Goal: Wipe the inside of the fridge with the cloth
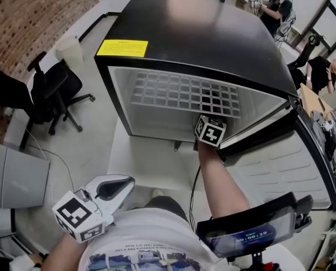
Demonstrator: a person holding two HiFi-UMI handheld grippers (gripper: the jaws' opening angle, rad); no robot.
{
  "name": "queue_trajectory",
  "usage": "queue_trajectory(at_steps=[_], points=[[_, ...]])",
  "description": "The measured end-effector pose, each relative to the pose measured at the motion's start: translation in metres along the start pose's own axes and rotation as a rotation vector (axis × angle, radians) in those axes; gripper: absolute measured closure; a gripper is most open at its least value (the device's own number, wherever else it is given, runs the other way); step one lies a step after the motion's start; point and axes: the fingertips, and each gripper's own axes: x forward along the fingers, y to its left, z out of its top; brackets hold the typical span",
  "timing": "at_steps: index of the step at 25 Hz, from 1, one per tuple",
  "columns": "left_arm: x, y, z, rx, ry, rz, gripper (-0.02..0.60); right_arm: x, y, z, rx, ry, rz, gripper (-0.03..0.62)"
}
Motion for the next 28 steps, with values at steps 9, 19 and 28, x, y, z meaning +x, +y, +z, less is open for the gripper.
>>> queue_trajectory(at_steps=[9,19,28], points=[[0.01,0.008,0.005,0.015,0.006,0.012,0.577,0.021,-0.003,0.001,-0.016,0.013,0.003,0.526],[0.009,0.014,0.008,0.001,0.001,0.048,0.577,0.038,0.03,0.001,-0.065,0.025,0.082,0.526],[0.004,0.018,0.008,-0.001,0.005,0.07,0.577,0.049,0.096,0.005,-0.093,0.015,0.223,0.526]])
